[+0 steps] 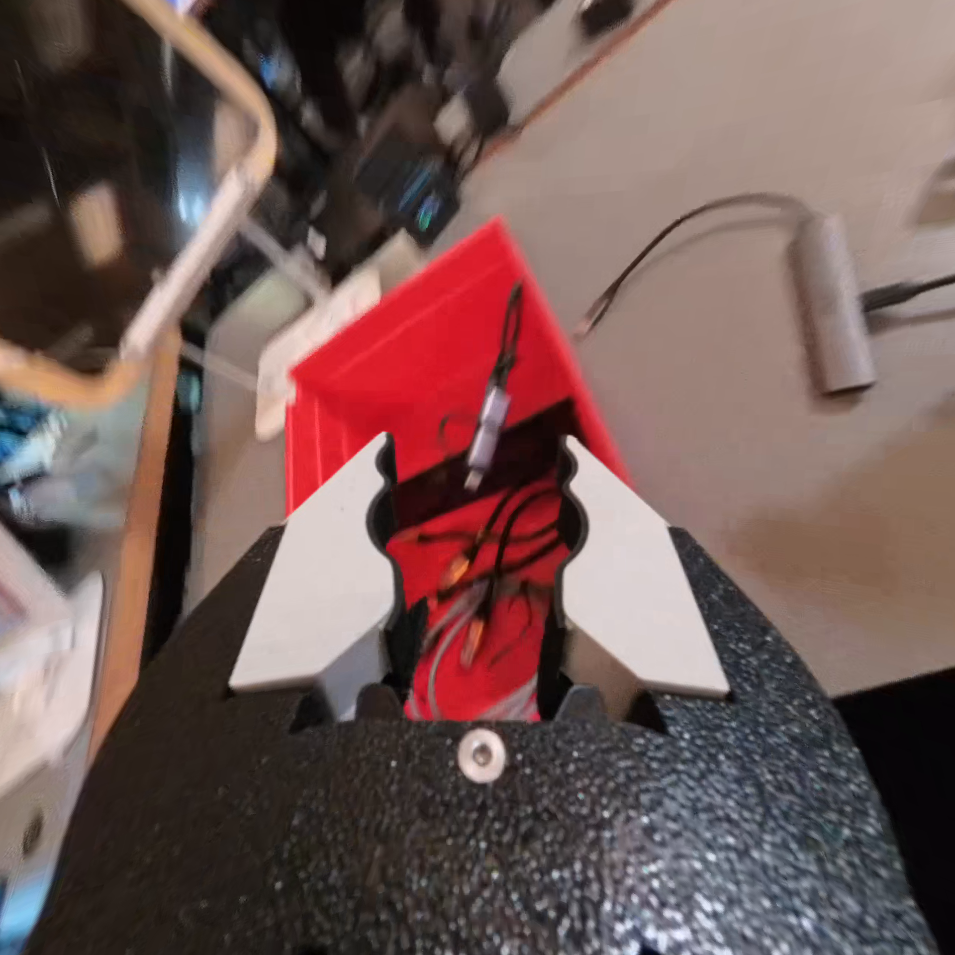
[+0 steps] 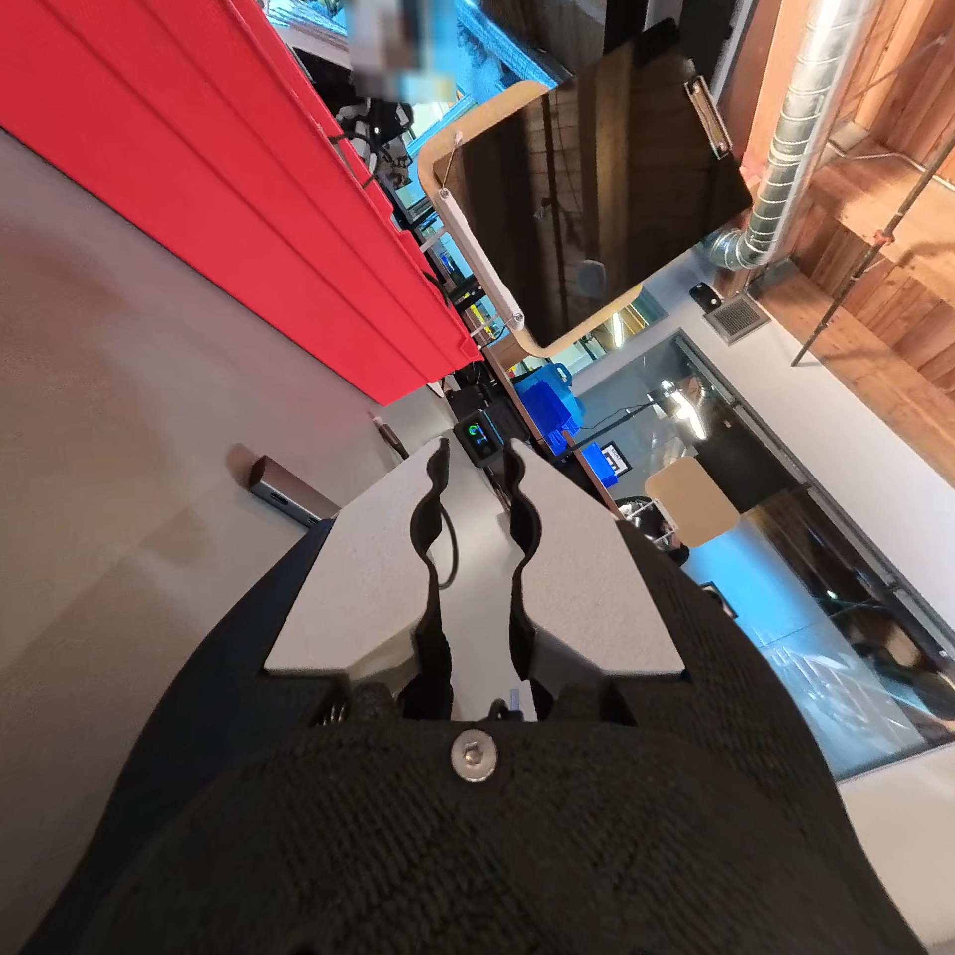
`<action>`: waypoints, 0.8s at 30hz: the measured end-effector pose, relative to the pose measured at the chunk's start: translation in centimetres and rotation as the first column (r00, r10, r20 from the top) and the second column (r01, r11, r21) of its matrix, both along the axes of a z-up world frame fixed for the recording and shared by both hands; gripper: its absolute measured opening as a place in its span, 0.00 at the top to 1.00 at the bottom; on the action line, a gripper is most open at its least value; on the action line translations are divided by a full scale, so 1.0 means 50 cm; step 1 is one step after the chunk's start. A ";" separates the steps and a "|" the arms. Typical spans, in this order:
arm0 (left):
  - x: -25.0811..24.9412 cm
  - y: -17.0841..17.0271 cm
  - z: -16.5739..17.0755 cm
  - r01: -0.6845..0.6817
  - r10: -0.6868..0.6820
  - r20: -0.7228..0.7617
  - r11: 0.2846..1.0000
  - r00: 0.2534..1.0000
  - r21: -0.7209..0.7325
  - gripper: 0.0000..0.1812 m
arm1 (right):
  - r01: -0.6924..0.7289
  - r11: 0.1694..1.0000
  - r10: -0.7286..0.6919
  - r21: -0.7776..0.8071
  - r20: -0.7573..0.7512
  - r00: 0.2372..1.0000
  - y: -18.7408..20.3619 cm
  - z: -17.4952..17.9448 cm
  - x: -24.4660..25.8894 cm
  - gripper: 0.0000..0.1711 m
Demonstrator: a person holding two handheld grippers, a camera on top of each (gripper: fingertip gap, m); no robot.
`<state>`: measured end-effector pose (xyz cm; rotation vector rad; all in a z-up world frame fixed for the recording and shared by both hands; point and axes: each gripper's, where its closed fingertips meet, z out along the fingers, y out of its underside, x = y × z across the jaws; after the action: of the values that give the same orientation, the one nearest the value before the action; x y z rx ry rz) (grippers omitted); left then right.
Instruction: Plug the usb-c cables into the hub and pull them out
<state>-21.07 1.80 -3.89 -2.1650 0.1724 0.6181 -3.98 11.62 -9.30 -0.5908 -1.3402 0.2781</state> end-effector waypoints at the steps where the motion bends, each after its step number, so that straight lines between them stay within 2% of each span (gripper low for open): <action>1: -0.034 -0.030 -0.012 -0.069 0.071 0.052 0.997 0.996 -0.038 0.65 | 0.001 1.000 -0.001 -0.004 0.004 1.000 0.001 -0.001 -0.001 0.89; 3: -0.083 -0.089 -0.035 -0.162 0.177 0.151 0.981 0.973 -0.109 0.63 | 0.010 1.000 -0.010 -0.009 0.005 1.000 0.005 -0.002 -0.001 0.89; 4: -0.096 -0.113 -0.044 -0.163 0.186 0.184 0.978 0.965 -0.133 0.62 | 0.011 1.000 -0.011 -0.015 0.003 1.000 0.007 -0.002 -0.001 0.89; 5: -0.099 -0.132 -0.051 -0.123 0.153 0.201 0.980 0.967 -0.156 0.62 | 0.012 1.000 -0.012 -0.024 0.004 1.000 0.009 -0.003 -0.001 0.89; 7: -0.072 -0.162 -0.071 0.081 -0.045 0.173 0.976 0.984 -0.205 0.62 | 0.015 0.999 -0.015 -0.037 0.007 1.000 0.013 -0.004 -0.002 0.89; 8: -0.061 -0.172 -0.073 0.152 -0.125 0.139 0.968 0.982 -0.201 0.70 | 0.015 0.999 -0.014 -0.044 0.010 1.000 0.014 -0.006 -0.002 0.89; 9: -0.058 -0.178 -0.070 0.180 -0.157 0.130 0.965 0.979 -0.188 0.77 | 0.015 0.999 -0.014 -0.050 0.012 1.000 0.015 -0.006 -0.003 0.89; 10: -0.052 -0.183 -0.068 0.196 -0.168 0.162 0.964 0.972 -0.178 0.78 | 0.015 0.998 -0.014 -0.054 0.013 1.000 0.015 -0.007 -0.003 0.89; 13: -0.035 -0.193 -0.078 0.248 -0.204 0.236 0.953 0.950 -0.175 0.75 | 0.015 0.998 -0.014 -0.063 0.020 1.000 0.017 -0.010 -0.004 0.89; 16: -0.022 -0.206 -0.122 0.275 -0.185 0.321 0.924 0.929 -0.264 0.72 | 0.016 0.997 -0.014 -0.069 0.028 1.000 0.018 -0.013 -0.005 0.89; 18: -0.021 -0.213 -0.152 0.274 -0.143 0.371 0.903 0.917 -0.329 0.75 | 0.015 0.997 -0.013 -0.074 0.031 0.999 0.019 -0.014 -0.006 0.89; 24: -0.043 -0.207 -0.184 0.249 -0.120 0.318 0.881 0.940 -0.403 0.85 | 0.011 0.996 -0.007 -0.089 0.045 0.999 0.020 -0.020 -0.008 0.89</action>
<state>-23.23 -8.53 -13.07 -2.6041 0.3924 0.1541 -4.35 12.62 -10.31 -0.6808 -1.3737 0.3201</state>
